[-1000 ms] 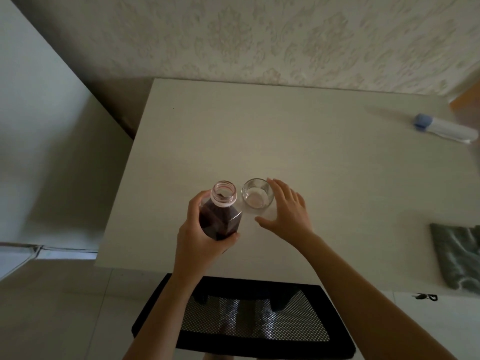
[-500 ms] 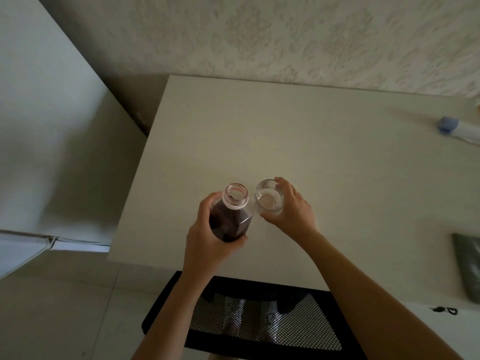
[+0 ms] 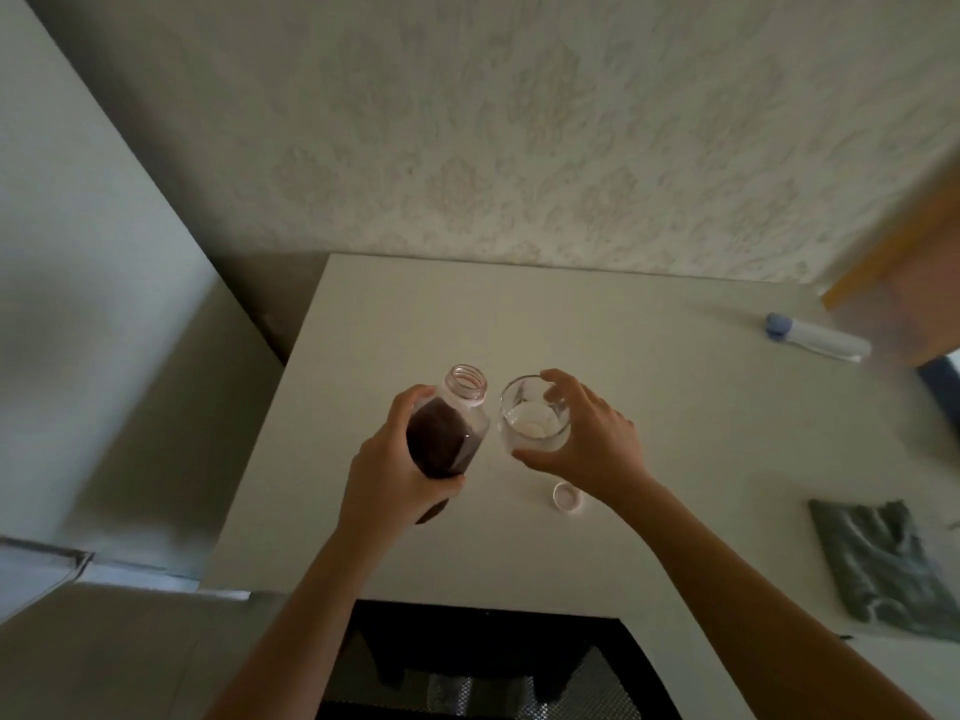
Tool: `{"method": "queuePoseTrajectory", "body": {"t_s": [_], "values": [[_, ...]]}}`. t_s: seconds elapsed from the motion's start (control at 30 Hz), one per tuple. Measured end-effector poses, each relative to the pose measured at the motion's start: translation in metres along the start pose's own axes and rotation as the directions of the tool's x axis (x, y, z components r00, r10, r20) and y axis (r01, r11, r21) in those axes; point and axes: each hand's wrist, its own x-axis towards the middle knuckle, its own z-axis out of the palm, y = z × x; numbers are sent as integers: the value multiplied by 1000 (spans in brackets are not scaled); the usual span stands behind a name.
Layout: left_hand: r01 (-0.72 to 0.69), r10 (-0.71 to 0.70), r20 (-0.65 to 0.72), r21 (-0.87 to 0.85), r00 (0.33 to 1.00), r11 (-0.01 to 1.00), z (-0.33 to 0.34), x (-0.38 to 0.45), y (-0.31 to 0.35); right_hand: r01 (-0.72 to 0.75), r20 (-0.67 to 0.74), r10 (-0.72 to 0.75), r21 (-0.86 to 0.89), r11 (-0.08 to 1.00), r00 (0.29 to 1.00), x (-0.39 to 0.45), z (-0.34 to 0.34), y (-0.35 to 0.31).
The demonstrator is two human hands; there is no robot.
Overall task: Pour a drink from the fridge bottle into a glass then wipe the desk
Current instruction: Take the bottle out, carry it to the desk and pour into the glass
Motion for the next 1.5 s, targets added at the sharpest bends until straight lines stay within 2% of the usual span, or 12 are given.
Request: {"method": "queuePoseTrajectory", "body": {"t_s": [0.2, 0.43, 0.63, 0.9, 1.5], "values": [[-143, 136, 50, 216, 989, 966, -39, 18, 39, 49, -55, -51, -40, 998, 997, -10, -51, -25], [-214, 199, 82, 456, 977, 864, -74, 28, 75, 51, -128, -63, -96, 994, 990, -17, -77, -39], [-256, 226, 125, 588, 966, 768, -89, 33, 94, 68, -134, -85, -124, 990, 987, -22, -84, -43], [-281, 230, 168, 692, 959, 665, -97, 36, 110, 91, -130, -113, -160, 983, 985, -24, -90, -46], [-300, 233, 201, 770, 952, 563, -101, 38, 133, 119, -130, -143, -177, 977, 981, -23, -101, -43]]}}
